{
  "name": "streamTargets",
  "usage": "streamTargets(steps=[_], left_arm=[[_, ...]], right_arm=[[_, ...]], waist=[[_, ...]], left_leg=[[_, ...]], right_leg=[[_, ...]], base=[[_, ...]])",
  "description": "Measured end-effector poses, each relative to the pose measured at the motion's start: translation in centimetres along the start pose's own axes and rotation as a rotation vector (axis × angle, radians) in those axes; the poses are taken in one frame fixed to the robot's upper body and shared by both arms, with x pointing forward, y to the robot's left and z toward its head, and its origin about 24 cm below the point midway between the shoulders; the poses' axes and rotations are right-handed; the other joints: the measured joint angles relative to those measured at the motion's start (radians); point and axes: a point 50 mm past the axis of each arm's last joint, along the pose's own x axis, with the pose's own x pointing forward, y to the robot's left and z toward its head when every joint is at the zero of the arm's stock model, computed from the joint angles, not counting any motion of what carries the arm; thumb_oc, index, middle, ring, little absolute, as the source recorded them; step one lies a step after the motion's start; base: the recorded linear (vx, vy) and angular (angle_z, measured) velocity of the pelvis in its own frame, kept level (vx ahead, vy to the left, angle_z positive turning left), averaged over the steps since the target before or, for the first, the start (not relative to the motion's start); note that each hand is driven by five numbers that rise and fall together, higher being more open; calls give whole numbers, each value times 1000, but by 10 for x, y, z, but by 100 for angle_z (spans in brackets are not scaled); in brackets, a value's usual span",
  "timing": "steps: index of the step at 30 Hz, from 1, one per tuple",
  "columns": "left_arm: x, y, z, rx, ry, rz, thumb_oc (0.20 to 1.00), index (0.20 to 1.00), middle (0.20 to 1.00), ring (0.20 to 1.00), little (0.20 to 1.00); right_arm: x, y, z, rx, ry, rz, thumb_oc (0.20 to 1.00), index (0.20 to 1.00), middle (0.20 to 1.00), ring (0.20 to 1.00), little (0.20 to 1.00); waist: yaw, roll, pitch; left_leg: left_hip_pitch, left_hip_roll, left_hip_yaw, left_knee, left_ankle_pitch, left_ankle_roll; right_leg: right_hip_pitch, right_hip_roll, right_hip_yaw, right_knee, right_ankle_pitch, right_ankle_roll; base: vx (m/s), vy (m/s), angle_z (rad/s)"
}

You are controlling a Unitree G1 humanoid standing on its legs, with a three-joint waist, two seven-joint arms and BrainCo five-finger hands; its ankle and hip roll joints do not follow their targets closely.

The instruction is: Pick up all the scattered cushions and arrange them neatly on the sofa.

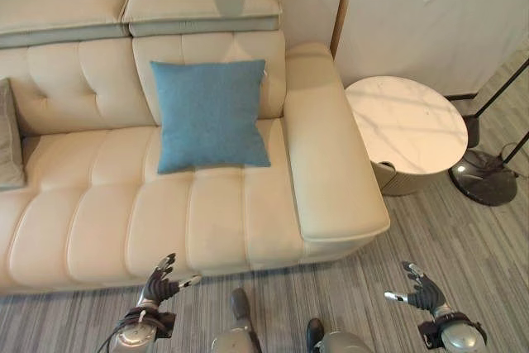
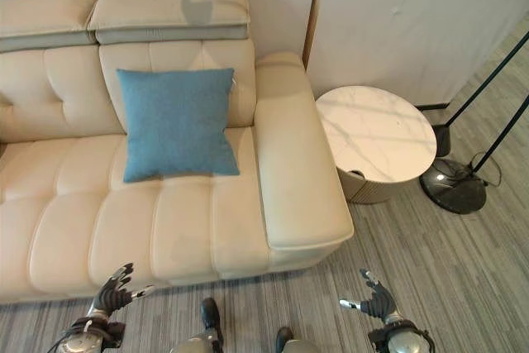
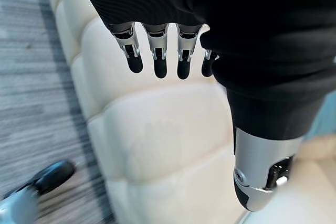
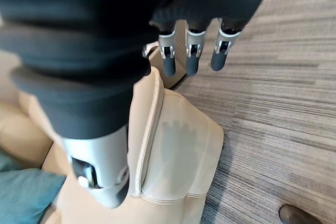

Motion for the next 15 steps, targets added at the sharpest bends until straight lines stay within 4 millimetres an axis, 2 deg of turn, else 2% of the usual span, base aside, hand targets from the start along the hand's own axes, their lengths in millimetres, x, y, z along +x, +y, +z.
streamTargets(steps=[1,2,4,7,8,9,10,12,15], left_arm=[[-1,1,-2,-1,10,8,1000,1000,1000,1000,1000],[0,1,-1,0,7,8,1000,1000,1000,1000,1000],[-1,1,-2,-4,9,9,1000,1000,1000,1000,1000],[0,0,-2,-13,8,12,1000,1000,1000,1000,1000],[5,-2,7,-20,-18,13,1000,1000,1000,1000,1000],[7,-3,10,-24,-26,14,1000,1000,1000,1000,1000],[9,-5,13,-22,-34,8,1000,1000,1000,1000,1000],[10,-4,14,-19,-35,9,1000,1000,1000,1000,1000],[7,-2,7,-19,-11,16,1000,1000,1000,1000,1000]], right_arm=[[0,-1,-1,-3,12,-8,1000,1000,1000,1000,1000],[0,-1,-1,4,12,-13,1000,1000,1000,1000,1000],[-1,-3,-3,3,19,-24,1000,1000,1000,1000,1000],[1,-4,-1,14,17,-31,1000,1000,1000,1000,1000],[1,-2,-1,25,17,-31,1000,1000,1000,1000,1000],[2,0,0,30,15,-29,1000,1000,1000,1000,1000],[5,4,1,42,17,-25,1000,1000,1000,1000,1000],[5,9,1,56,18,-16,1000,1000,1000,1000,1000],[5,10,0,57,21,-15,1000,1000,1000,1000,1000]], waist=[[-1,-28,0],[-7,-64,4],[-14,-94,9],[-39,-69,6],[-61,-50,2],[-60,-47,2],[-60,-42,0],[-57,-62,-3],[-57,-63,-7]], left_leg=[[-29,-29,-102,21,61,-55],[-31,-66,-122,62,-11,-53],[10,-106,-120,126,-123,-9],[135,-112,-121,96,-167,6],[159,-107,-120,33,-174,16],[169,-101,-117,9,-177,25],[181,-88,-110,-29,-196,53],[183,-103,-102,-49,-193,55],[187,-124,-97,-67,-192,56]], right_leg=[[-40,-30,-1,25,18,-31],[-44,-71,14,12,37,-29],[-28,-99,34,-30,79,-20],[-19,-74,38,-61,107,-11],[-15,-63,22,-82,123,-1],[-12,-54,19,-95,126,12],[-6,-43,15,-122,140,37],[-8,-58,16,-143,152,47],[16,-83,16,-199,187,78]], base=[[-263,4,3],[-194,11,-5],[-129,8,-12],[-42,36,-3],[-20,56,19],[-32,42,15],[-37,43,-6],[-24,47,-4],[-21,36,-4]])
